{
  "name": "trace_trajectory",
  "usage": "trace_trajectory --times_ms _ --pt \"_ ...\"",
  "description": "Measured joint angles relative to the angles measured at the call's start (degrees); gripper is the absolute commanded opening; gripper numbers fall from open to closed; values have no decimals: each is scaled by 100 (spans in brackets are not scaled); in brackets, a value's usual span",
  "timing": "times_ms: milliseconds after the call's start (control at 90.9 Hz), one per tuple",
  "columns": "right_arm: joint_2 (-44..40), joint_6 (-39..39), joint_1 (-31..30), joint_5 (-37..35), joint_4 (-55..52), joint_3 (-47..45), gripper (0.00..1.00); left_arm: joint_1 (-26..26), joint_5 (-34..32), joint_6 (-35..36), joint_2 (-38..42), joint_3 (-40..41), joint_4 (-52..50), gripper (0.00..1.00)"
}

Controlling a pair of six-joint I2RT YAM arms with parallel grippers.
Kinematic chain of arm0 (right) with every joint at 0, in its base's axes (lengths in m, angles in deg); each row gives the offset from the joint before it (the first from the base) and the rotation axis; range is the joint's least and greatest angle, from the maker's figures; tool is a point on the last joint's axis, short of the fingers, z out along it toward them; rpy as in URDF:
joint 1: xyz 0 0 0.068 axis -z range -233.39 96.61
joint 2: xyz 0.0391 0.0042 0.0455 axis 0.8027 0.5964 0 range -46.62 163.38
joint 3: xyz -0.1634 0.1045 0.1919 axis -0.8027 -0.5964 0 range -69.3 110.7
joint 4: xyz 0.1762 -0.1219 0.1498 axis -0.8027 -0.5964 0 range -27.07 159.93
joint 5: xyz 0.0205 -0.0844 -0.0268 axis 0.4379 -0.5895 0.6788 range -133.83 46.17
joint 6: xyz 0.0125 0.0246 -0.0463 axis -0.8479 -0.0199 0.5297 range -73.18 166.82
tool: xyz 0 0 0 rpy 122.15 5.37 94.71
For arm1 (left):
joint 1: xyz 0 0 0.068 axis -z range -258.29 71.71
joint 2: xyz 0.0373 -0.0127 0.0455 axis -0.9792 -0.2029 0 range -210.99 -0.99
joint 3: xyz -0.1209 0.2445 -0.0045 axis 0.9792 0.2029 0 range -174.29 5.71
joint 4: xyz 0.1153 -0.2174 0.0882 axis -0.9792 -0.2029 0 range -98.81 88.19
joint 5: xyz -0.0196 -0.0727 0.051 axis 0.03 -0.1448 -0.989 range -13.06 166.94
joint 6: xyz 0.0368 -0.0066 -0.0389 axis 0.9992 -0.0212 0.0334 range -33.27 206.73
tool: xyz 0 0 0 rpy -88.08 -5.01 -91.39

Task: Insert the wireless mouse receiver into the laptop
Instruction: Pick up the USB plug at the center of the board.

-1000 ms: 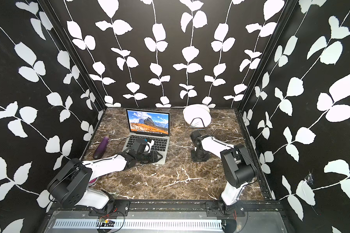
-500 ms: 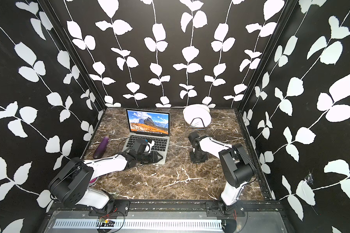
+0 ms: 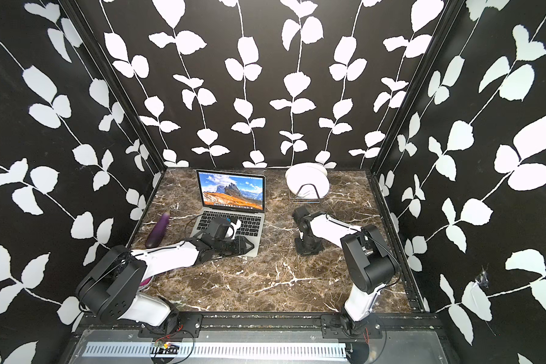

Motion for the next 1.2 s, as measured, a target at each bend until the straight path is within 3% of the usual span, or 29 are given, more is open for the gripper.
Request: trace_trajectory --times_ms 154,319,462,726,880,1045,1199 --pt "0 -22 -2 0 -2 0 20 0 0 0 0 0 0 46" --pt "0 -35 -39 -11 -22 0 34 0 0 0 0 0 0 46" --pt "15 22 -68 -46 -52 7 18 0 2 2 0 0 0 45" --pt "109 31 -72 -79 -160 138 6 0 153 -42 0 0 168 45" --pt "2 7 -79 17 0 140 5 0 284 -236 2 109 581 47" --pt "-793 -297 -109 629 684 111 4 0 417 -831 2 398 1405 47" --pt "-1414 -1154 -131 1631 2400 -282 3 39 476 -1497 2 697 2468 44"
